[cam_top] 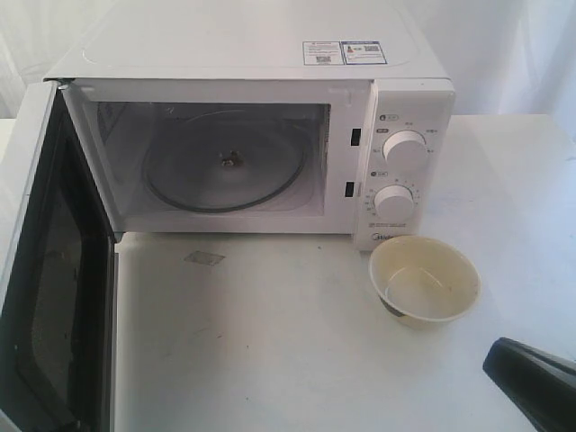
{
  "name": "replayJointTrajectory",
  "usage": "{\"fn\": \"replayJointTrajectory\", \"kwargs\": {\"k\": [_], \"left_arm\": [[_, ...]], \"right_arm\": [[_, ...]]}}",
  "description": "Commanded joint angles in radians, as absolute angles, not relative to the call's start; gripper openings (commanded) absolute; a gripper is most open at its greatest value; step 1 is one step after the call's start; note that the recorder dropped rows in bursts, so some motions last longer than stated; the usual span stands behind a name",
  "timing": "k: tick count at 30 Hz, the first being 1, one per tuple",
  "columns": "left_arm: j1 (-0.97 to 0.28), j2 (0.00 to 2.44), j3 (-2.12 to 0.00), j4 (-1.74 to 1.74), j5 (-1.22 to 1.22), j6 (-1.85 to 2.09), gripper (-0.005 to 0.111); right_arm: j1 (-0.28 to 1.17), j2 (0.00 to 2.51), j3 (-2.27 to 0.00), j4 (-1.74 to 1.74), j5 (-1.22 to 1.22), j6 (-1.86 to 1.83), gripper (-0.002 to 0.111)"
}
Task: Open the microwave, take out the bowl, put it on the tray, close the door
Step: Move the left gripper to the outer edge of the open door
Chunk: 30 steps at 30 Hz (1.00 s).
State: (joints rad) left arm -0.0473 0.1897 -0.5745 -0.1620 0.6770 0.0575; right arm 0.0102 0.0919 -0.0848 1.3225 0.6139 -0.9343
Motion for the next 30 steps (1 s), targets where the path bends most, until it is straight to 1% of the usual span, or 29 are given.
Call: {"fn": "replayJointTrajectory", "kwargs": {"k": [1,5,13,17,30], "left_arm": [[-0.051,0.194,-0.601,-0.223,0.726,0.088,0.000],[-0.051,0.214,-0.603,-0.234,0.755,0.185,0.000],[-0.051,0.387,-0.610,-0.273,0.711,0.274,0.000],[-0.051,0.468,-0.610,-0.415,0.663,0.457,0.000],[-0.051,0.722,-0.677,-0.872,0.672,0.943,0.000]], "right_arm": [[0.011,0.088,-0.081,1.328,0.653,-0.938,0.000],[0.011,0.088,-0.081,1.328,0.662,-0.938,0.000],[0.011,0.088,-0.081,1.328,0.660,-0.938,0.000],[0.011,0.088,-0.081,1.328,0.660,-0.938,0.000],[0.011,0.088,-0.081,1.350,0.657,-0.938,0.000]]}}
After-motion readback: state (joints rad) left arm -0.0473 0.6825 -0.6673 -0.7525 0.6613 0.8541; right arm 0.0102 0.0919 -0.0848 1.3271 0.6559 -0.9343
